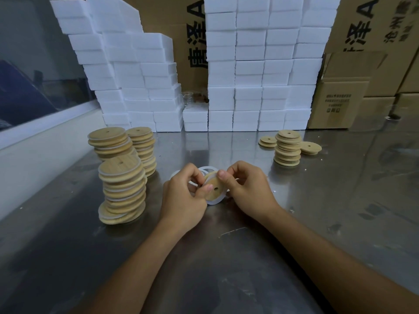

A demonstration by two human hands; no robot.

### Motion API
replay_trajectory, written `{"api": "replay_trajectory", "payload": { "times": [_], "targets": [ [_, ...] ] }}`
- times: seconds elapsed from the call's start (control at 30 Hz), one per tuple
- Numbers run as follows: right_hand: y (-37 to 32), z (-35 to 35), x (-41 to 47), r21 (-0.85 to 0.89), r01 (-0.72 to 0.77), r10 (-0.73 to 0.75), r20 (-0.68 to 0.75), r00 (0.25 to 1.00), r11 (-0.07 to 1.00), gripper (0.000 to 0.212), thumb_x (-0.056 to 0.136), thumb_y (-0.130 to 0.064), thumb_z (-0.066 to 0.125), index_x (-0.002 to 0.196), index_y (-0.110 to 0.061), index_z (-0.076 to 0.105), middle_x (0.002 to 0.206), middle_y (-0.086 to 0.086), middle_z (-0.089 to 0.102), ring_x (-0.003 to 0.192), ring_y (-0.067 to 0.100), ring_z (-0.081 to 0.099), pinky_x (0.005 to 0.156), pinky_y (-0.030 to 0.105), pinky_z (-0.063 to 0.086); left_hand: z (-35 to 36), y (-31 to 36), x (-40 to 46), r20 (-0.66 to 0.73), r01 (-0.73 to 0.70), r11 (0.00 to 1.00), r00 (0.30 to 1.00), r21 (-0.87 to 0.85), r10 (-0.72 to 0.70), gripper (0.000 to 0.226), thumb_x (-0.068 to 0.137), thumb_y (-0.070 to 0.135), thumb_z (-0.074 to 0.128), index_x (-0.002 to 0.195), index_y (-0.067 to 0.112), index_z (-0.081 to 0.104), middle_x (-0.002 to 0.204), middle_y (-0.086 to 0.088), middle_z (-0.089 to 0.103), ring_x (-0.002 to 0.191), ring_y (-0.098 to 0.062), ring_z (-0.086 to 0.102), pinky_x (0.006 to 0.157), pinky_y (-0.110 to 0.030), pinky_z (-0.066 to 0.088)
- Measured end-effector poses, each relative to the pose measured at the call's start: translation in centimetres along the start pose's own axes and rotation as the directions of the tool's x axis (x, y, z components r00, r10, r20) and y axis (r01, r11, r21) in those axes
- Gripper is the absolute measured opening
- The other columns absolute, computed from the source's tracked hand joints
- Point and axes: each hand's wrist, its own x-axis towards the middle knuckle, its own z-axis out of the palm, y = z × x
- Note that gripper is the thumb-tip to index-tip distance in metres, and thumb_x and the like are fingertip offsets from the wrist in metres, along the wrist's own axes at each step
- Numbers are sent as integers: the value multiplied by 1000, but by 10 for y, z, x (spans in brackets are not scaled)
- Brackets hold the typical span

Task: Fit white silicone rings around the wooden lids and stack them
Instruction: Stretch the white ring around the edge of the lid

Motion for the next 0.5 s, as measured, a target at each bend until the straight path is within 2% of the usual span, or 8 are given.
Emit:
{"api": "replay_trajectory", "payload": {
  "times": [0.1,0.2,0.37,0.5],
  "targets": [
    [-1,-1,0,104,-59,61,-18,998,993,24,89,-23,71,70,-13,59,69,9,69,67,29,69,66,50,60,0,1,0,-6,-4,1000,1000,16,4,34,77,12,79,68,24,48,68,7,61,60,-5,59,49,-9,39],
    [-2,-2,0,168,-116,121,-20,992,979,24,88,-22,71,70,-10,60,74,19,72,76,41,70,72,55,59,1,1,0,2,6,1000,1000,20,-6,34,77,13,79,68,23,49,69,6,62,59,-8,59,50,-15,42],
    [0,-4,1,220,-178,180,10,984,959,25,90,-22,69,72,-7,62,77,22,71,81,43,70,76,54,59,2,1,0,7,16,1000,1000,16,-16,33,77,13,79,68,23,49,65,4,62,55,-9,58,49,-18,43],
    [1,-4,2,287,-198,186,69,980,937,25,87,-24,72,72,-6,64,76,21,72,73,32,71,74,45,61,0,-1,1,4,26,1000,1000,2,-26,35,78,12,79,67,25,48,66,6,61,52,-6,56,49,-17,41]
  ]
}}
